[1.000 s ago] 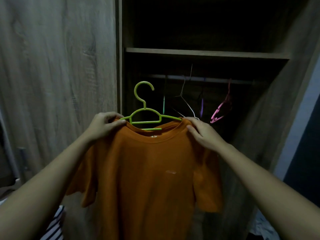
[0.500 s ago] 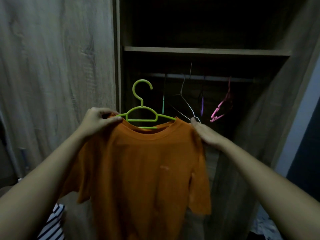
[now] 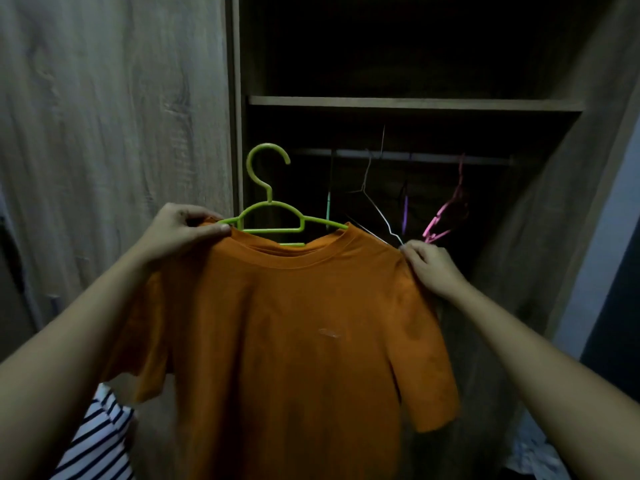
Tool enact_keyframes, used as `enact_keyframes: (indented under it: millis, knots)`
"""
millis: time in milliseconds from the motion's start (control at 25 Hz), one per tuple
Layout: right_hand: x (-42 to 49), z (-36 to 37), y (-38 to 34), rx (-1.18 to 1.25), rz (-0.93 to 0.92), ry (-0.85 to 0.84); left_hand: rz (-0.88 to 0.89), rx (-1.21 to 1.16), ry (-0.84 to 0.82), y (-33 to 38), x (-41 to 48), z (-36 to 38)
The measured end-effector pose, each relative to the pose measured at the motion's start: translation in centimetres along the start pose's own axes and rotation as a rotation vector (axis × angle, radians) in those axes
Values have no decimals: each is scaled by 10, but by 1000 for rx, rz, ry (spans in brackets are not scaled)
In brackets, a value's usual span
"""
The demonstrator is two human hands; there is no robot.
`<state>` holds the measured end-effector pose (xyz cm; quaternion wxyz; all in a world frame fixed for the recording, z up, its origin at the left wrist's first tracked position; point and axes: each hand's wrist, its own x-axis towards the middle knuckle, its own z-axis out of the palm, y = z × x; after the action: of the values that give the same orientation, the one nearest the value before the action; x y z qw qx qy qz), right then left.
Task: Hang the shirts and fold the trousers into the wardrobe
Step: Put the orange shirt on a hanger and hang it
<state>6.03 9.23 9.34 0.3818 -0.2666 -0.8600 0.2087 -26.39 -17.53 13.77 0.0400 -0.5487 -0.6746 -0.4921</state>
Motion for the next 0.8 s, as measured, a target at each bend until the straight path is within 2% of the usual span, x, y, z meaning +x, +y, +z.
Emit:
enact_keyframes:
  millis: [40, 160, 360, 560, 600, 720, 760, 800]
  knots:
    - [1, 7, -10, -34, -57, 20, -4, -18, -14, 2, -2, 6]
    - [4, 23, -40, -228, -235, -93, -2, -1, -36, 9, -6, 21]
    - [5, 32, -41, -266, -205, 47, 67, 397, -37, 18, -6, 38]
    - [4, 33, -46, -275, -235, 96, -121, 477, -241, 20, 4, 42]
    - [3, 33, -45, -272, -241, 90, -149, 543, -205, 18, 5, 45]
    - [1, 34, -47, -232, -254, 32, -123, 702, 111, 11, 2, 56]
    - [2, 33, -45, -215, -241, 12, -49, 649, 154, 11, 0, 57]
    - [2, 30, -42, -194, -215, 1, 18, 538, 119, 10, 1, 54]
